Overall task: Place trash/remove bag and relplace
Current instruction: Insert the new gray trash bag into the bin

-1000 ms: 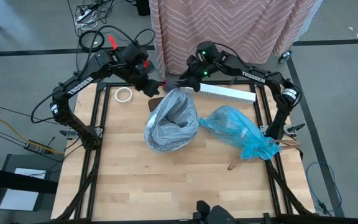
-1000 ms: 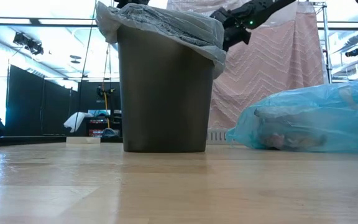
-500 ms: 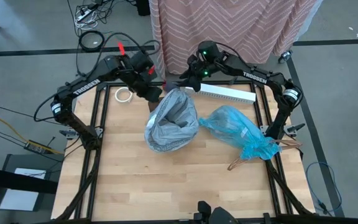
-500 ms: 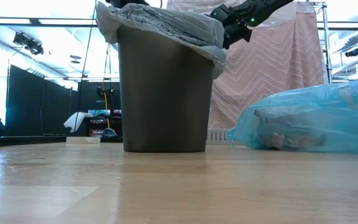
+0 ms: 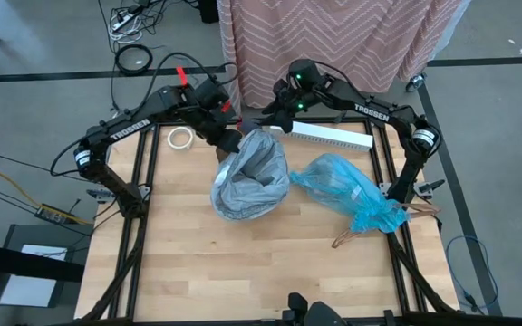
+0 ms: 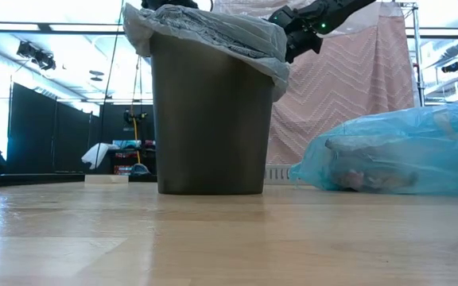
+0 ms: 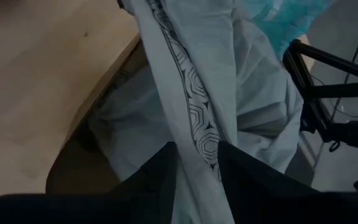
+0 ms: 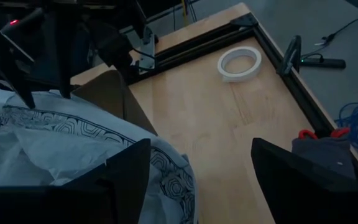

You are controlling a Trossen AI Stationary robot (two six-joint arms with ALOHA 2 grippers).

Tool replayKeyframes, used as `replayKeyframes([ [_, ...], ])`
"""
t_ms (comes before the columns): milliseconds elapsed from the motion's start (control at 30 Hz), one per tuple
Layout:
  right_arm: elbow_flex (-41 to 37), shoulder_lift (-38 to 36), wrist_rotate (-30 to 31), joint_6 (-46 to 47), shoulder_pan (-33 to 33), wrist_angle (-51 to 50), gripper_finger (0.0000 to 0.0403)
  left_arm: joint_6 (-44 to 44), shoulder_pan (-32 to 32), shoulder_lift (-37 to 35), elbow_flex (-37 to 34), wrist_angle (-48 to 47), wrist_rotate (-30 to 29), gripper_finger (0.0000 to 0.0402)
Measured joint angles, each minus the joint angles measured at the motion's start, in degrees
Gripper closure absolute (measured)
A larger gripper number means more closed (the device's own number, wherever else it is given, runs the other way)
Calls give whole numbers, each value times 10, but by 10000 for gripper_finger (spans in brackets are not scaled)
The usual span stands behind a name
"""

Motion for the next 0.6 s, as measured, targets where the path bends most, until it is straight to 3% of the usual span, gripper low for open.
replayKeyframes([
  [367, 0, 0, 0, 0, 0, -1, 144, -4, -5, 1, -3, 17, -6, 275],
  [600, 0, 0, 0, 0, 0, -1, 145, -6, -19, 1, -54, 21, 1, 277],
])
